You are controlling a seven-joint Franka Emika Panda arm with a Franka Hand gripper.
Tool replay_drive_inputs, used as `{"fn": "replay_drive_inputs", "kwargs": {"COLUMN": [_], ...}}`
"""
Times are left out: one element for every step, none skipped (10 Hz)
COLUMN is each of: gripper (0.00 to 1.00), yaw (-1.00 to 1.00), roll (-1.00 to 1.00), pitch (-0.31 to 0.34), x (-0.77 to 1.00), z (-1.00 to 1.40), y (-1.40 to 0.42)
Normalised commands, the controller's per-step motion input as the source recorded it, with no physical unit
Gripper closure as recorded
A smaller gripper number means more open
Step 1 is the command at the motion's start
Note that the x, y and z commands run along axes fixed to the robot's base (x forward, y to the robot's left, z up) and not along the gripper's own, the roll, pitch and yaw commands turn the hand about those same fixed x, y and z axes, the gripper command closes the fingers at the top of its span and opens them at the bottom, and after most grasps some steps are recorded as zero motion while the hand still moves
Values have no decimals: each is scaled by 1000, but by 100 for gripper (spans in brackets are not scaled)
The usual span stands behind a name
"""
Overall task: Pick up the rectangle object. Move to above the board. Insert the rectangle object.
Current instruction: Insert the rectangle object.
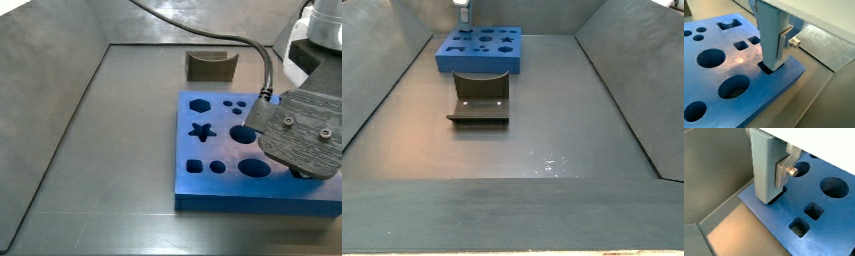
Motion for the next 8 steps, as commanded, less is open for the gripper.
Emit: {"fn": "replay_drive_inputs", "kwargs": {"gripper": [100, 100, 100, 100, 100, 100, 100, 100], "yaw": [0, -14, 0, 0, 0, 0, 0, 0], "roll": [980, 1000, 1000, 577, 171, 97, 0, 589], "pitch": [260, 486, 569, 423, 89, 0, 0, 140], "x": [0, 0, 0, 11, 0, 0, 0, 114], "z": [-200, 0, 9, -106, 0, 0, -17, -434], "y": [-97, -91, -69, -66, 0, -46, 0, -163]}}
